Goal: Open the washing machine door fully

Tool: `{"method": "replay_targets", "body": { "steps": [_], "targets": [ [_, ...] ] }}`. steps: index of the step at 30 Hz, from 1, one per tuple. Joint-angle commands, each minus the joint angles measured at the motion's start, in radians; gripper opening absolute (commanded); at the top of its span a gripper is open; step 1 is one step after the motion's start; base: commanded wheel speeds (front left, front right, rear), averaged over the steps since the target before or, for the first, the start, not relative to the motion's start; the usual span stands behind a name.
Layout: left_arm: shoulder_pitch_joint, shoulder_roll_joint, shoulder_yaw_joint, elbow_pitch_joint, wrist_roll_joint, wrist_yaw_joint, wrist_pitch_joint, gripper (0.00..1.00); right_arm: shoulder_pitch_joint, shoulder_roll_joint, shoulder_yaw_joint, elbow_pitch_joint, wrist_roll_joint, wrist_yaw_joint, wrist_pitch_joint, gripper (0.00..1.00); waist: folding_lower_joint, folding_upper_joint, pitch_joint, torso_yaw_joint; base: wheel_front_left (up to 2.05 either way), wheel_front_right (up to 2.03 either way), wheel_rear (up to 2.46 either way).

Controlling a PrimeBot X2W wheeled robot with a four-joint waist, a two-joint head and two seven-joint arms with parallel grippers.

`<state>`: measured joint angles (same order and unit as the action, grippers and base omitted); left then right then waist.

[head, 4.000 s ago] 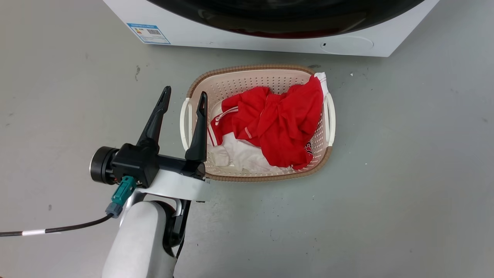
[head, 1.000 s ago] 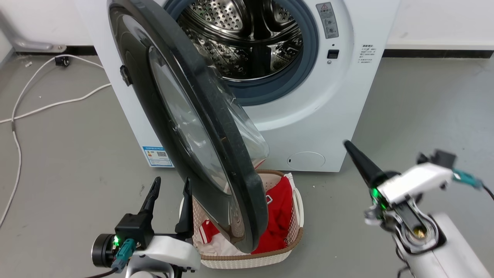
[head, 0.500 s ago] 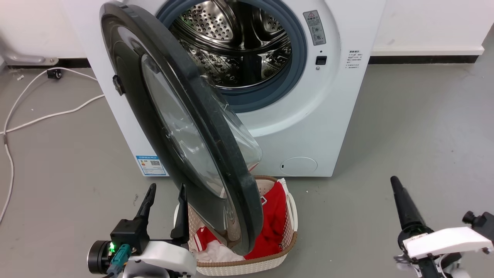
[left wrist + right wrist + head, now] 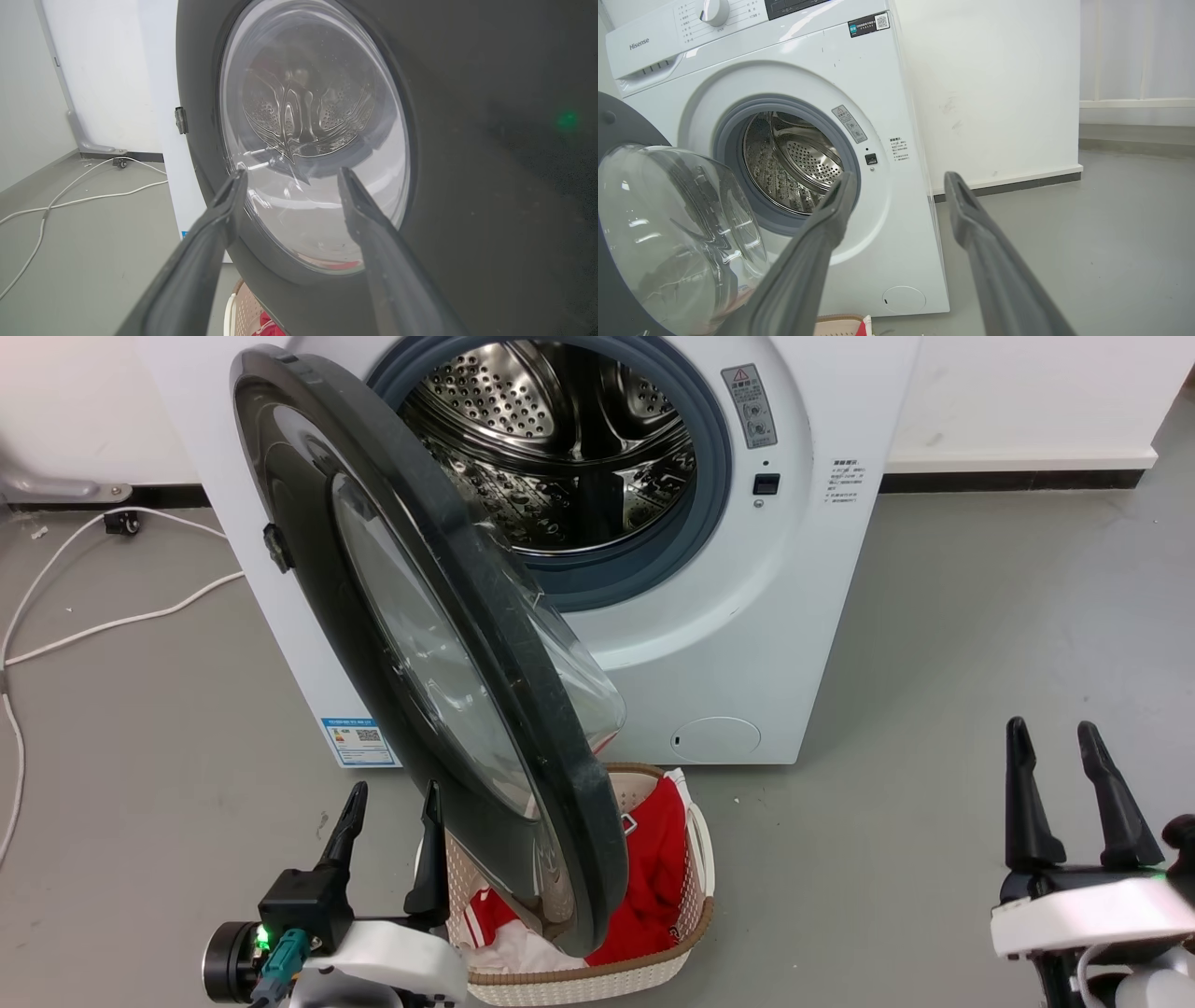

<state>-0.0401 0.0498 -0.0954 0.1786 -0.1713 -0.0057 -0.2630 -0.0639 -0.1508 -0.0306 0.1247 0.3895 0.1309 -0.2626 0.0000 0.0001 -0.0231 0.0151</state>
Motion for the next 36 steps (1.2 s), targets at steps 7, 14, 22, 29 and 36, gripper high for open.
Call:
{"method": "replay_targets", "body": {
  "steps": [7, 14, 22, 29, 36],
  "targets": [
    [0.013, 0.001, 0.008, -0.005, 0.01, 0.002, -0.003, 1.0, 0.09, 0.054, -0.018, -0.123, -0.278, 0.0, 0.033, 1.0, 0.0, -0.0001, 0.004, 0.0, 0.0, 0.0, 0.0],
    [0.015, 0.001, 0.007, -0.002, 0.013, -0.003, -0.003, 1.0, 0.153, 0.082, 0.021, -0.12, -0.352, 0.0, 0.054, 1.0, 0.0, -0.0001, 0.001, 0.003, 0.0, 0.0, 0.0],
    [0.017, 0.001, 0.013, -0.002, 0.026, -0.01, -0.003, 1.0, 0.143, 0.096, 0.028, -0.084, -0.339, 0.0, 0.04, 1.0, 0.0, -0.0001, -0.001, 0.004, 0.0, 0.0, 0.0],
    [0.018, 0.001, 0.018, -0.006, 0.024, -0.013, -0.003, 1.0, 0.136, 0.1, 0.023, -0.081, -0.347, 0.0, 0.035, 1.0, 0.0, -0.0001, -0.002, 0.003, 0.0, 0.0, 0.0],
    [0.022, 0.001, 0.017, -0.004, 0.013, -0.008, -0.003, 0.05, 0.143, 0.102, 0.017, -0.086, -0.344, 0.0, 0.037, 1.0, 0.0, -0.0001, -0.002, 0.002, 0.0, 0.0, 0.0]
  ]
}}
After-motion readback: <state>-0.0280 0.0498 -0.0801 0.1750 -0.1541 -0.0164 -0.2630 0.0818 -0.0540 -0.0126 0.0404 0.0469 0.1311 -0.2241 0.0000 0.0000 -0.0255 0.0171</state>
